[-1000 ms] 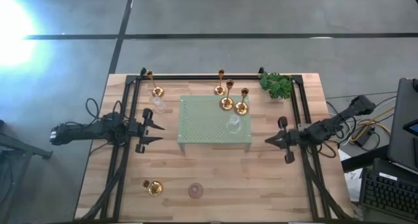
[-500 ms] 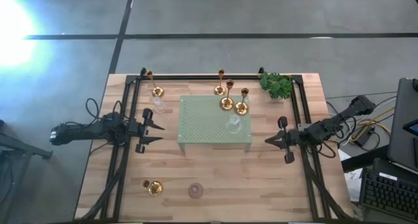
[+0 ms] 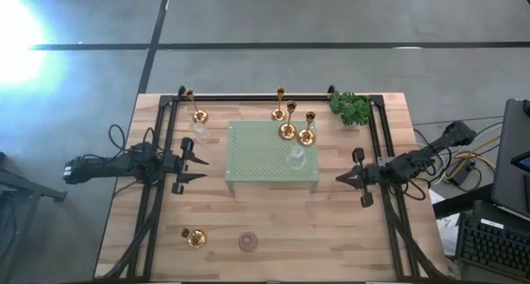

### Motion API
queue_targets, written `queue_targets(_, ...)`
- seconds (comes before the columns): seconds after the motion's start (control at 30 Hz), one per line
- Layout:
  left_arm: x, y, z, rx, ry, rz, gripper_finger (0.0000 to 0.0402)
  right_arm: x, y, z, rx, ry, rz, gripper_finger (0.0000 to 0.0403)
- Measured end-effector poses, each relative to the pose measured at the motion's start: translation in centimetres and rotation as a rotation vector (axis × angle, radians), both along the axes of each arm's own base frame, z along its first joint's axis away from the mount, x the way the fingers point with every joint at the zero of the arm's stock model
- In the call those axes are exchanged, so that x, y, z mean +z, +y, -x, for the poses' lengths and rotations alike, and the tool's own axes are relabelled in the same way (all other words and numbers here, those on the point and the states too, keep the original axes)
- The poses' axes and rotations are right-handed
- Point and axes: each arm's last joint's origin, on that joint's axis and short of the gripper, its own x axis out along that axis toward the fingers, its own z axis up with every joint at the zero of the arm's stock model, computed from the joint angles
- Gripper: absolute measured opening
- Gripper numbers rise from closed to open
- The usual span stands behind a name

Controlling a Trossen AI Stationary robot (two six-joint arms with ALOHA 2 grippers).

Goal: Pick & Place candle stick holders
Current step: Put the gold candle stand on the shelf

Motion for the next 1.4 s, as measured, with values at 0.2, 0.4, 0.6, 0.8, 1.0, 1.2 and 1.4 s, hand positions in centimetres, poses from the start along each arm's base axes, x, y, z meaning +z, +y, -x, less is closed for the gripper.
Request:
queue_targets(0.2, 0.1, 0.0, 0.0, 0.017, -0.011, -0.015, 0.0177, 0.0, 0.0, 0.0, 0.000, 0.000, 0.000, 0.0009)
queue_targets(0.4, 0.8, 0.2, 0.0, 0.063, -0.065, 0.128, 0.0177, 0.0, 0.0, 0.0, 0.000, 0.000, 0.000, 0.0009)
queue_targets(0.6, 2.2, 0.2, 0.3, 0.028, -0.192, 0.292, 0.0177, 0.0, 0.0, 0.0, 0.000, 0.000, 0.001, 0.0009)
queue_targets(0.8, 2.5, 0.2, 0.4, 0.031, -0.233, 0.325, 0.0177, 0.0, 0.0, 0.0, 0.000, 0.000, 0.000, 0.0009)
queue_targets(1.0, 2.8, 0.4, 0.4, 0.076, -0.267, 0.306, 0.0177, 0.0, 0.0, 0.0, 0.000, 0.000, 0.000, 0.0009)
queue_targets(1.2, 2.8, 0.3, 0.4, 0.044, -0.255, 0.405, 0.0177, 0.0, 0.0, 0.0, 0.000, 0.000, 0.000, 0.0009)
queue_targets(1.4, 3.2, 0.4, 0.5, 0.051, -0.294, 0.437, 0.0177, 0.0, 0.0, 0.0, 0.000, 0.000, 0.000, 0.0009)
